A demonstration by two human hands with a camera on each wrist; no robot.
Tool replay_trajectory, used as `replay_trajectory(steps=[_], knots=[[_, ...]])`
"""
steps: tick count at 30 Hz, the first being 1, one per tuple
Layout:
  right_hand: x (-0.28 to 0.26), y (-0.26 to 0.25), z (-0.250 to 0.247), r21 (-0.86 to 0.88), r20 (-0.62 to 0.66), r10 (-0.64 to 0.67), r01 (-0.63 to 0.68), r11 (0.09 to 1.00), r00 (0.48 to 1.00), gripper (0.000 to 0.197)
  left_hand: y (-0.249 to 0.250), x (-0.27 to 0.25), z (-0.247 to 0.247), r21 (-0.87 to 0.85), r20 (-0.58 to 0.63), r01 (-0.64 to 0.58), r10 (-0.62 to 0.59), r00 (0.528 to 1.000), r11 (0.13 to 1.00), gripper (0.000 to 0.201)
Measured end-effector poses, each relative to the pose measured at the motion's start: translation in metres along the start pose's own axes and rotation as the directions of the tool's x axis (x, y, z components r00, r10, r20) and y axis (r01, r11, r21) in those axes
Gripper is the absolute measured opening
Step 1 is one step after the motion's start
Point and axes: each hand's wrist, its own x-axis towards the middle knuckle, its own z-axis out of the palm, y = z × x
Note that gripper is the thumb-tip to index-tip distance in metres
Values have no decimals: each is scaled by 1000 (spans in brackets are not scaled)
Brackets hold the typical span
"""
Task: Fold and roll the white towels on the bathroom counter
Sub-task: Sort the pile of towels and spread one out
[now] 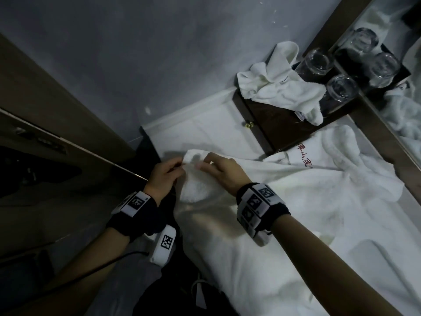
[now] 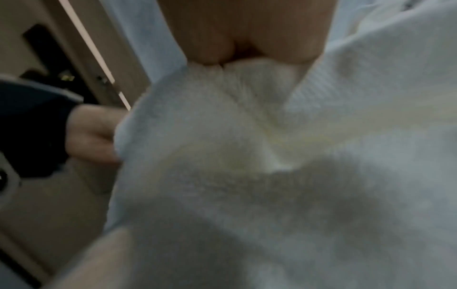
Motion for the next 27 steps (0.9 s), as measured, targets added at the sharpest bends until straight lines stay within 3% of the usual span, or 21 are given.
replay_trajectory(steps=[3, 6, 8, 13, 17, 20, 22, 25, 27], knots=[[6, -3, 2, -112, -8, -33, 32, 993, 999, 35, 3, -7, 1, -69, 14, 23, -22, 1000, 997, 28], [9, -2, 0, -45, -110, -63, 58, 997, 992, 25, 4, -13, 1, -197, 0, 89, -91, 996, 976, 13], [13, -2, 0, 0, -168, -31, 31, 1000, 985, 25, 5, -15, 2, -231, -1, 105, -108, 994, 967, 14], [14, -7, 3, -26, -223, -145, 142, 989, 964, 20, 10, -13, 7, -217, -9, 100, -104, 995, 971, 15], [14, -11, 5, -36, -195, -119, 114, 993, 974, 16, 13, -14, 12, -101, 44, 34, -29, 999, 994, 13], [10, -17, 6, -51, -202, -117, 109, 993, 972, 37, 12, -17, 16, -20, 67, -17, 19, 998, 1000, 17], [9, -18, 3, -97, -137, -90, 78, 992, 986, 53, 12, -19, 17, 11, 64, -74, 73, 995, 997, 18], [7, -17, -8, -29, -2, -17, 17, 999, 1000, 27, 12, -24, 19, 32, 56, -102, 100, 993, 994, 27], [4, -17, -17, 101, -42, -40, 44, 994, 998, 15, 10, -28, 21, 16, 54, -52, 51, 997, 999, 30]])
